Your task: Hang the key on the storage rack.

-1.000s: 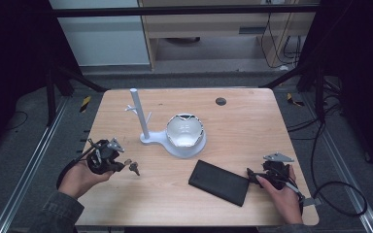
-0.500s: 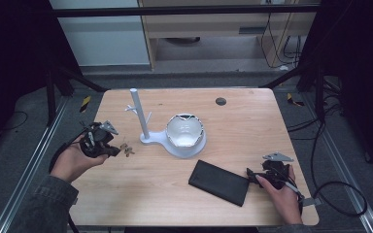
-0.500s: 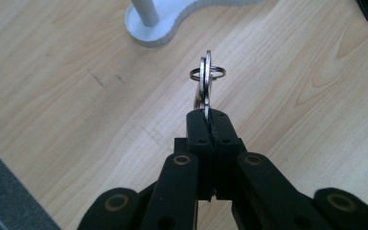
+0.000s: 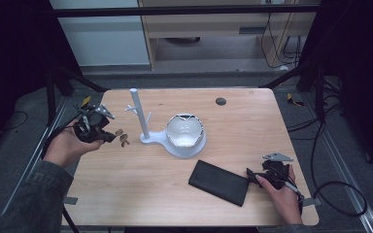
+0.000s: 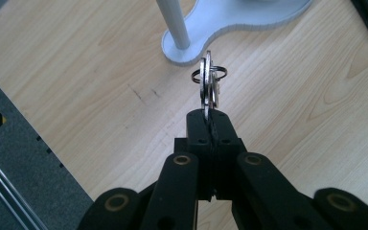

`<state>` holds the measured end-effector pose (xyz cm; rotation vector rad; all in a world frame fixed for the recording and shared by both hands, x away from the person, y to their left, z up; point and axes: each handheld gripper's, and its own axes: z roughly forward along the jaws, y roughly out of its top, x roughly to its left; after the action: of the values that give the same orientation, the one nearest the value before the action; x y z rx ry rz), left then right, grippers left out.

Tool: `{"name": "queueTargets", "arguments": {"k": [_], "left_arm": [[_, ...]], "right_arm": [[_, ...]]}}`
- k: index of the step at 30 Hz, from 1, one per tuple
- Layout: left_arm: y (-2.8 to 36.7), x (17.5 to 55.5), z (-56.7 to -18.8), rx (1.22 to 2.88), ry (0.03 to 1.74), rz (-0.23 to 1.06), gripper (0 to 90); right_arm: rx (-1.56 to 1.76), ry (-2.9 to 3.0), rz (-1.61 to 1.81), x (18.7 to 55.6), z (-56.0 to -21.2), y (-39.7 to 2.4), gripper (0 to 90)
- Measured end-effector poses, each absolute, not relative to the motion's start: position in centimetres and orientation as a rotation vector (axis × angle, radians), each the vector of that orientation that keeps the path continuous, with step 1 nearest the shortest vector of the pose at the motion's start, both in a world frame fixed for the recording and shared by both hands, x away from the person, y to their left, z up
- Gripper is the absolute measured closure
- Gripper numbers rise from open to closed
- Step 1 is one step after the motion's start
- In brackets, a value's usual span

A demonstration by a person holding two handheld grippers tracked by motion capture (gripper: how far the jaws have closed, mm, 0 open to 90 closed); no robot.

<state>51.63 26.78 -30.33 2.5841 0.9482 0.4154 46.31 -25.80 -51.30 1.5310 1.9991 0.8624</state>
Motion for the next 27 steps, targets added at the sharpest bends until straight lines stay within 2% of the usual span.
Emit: {"name": "queueTargets", "arguments": {"k": [13,27], "left_arm": [[25.8,53.1,-27.5,2.600,0.956,0.469,89.3],[25.0,53.9,-26.4,2.605,0.961,0.507,89.3]], "right_arm": [[1.520,2.004,0.859,46.3,-51.3,-25.8,0.8],[1.519,2.005,0.857,46.3,-51.3,-25.8,0.8]]}}
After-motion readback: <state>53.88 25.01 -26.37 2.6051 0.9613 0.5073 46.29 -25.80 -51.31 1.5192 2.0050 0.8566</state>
